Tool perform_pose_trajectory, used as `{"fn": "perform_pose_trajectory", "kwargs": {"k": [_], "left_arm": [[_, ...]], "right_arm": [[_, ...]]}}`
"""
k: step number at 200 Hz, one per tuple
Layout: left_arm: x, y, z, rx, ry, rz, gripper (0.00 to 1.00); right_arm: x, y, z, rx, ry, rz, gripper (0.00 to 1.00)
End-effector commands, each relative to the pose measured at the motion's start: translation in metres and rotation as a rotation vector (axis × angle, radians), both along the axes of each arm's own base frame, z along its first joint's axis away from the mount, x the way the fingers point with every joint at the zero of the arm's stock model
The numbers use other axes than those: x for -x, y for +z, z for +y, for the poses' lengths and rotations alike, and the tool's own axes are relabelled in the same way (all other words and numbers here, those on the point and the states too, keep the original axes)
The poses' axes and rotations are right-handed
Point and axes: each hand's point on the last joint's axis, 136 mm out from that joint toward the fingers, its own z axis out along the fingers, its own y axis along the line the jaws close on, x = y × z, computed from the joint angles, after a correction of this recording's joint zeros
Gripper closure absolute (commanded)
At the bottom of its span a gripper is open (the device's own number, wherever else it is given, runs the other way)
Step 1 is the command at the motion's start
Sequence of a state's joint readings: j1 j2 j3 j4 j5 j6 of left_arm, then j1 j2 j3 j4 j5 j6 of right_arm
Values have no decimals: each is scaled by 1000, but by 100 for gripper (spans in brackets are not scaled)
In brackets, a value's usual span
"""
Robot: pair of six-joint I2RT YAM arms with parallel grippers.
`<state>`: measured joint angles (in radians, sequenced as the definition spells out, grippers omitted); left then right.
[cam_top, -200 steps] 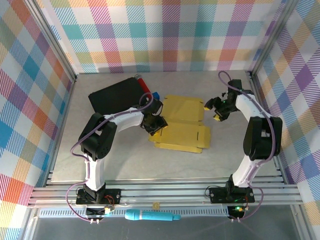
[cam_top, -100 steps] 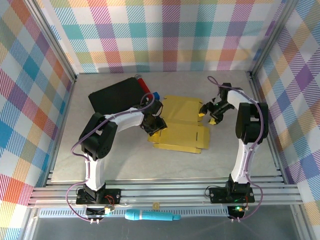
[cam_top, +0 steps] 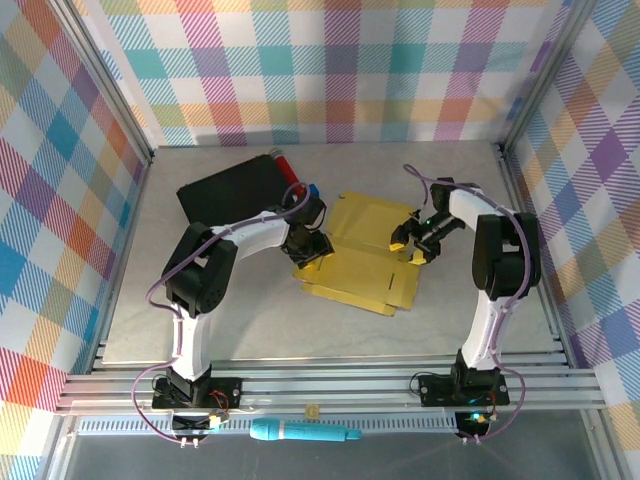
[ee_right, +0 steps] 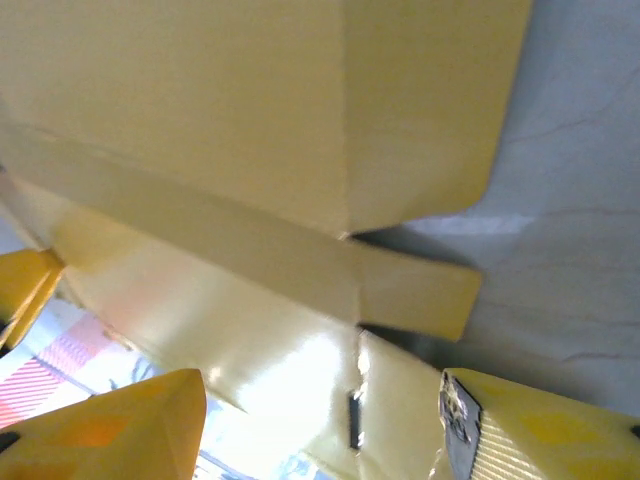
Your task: Fold the paper box
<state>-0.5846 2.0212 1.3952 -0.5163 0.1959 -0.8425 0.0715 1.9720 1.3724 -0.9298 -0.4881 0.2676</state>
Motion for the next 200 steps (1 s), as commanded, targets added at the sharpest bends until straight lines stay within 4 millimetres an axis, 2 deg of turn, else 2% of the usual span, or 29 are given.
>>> {"fn": "perform_pose_trajectory", "kwargs": {"k": [1, 36, 66, 82, 100, 142, 171, 200], "left_arm": [[11, -38, 26, -127, -2, 83, 48], [7, -38, 26, -139, -18, 76, 47], [6, -33, 25, -136, -26, 64, 47], [6, -31, 25, -133, -31, 60, 47], [6, -31, 23, -124, -35, 61, 47], [7, -33, 21, -114, -33, 69, 47], [8, -34, 19, -104, -30, 75, 47], [12, -38, 15, -91, -21, 82, 47]], "right_arm": [[10, 31, 14, -98, 16, -13, 37], [27, 38, 17, -125, 3, 17, 40], [36, 30, -26, 92, -82, -14, 38], [43, 26, -40, 108, -184, -16, 35], [51, 19, -32, 49, -232, -41, 32], [75, -4, -8, -83, -329, 49, 31], [98, 5, 3, -106, -407, 51, 29], [123, 2, 9, -142, -511, 83, 28]]}}
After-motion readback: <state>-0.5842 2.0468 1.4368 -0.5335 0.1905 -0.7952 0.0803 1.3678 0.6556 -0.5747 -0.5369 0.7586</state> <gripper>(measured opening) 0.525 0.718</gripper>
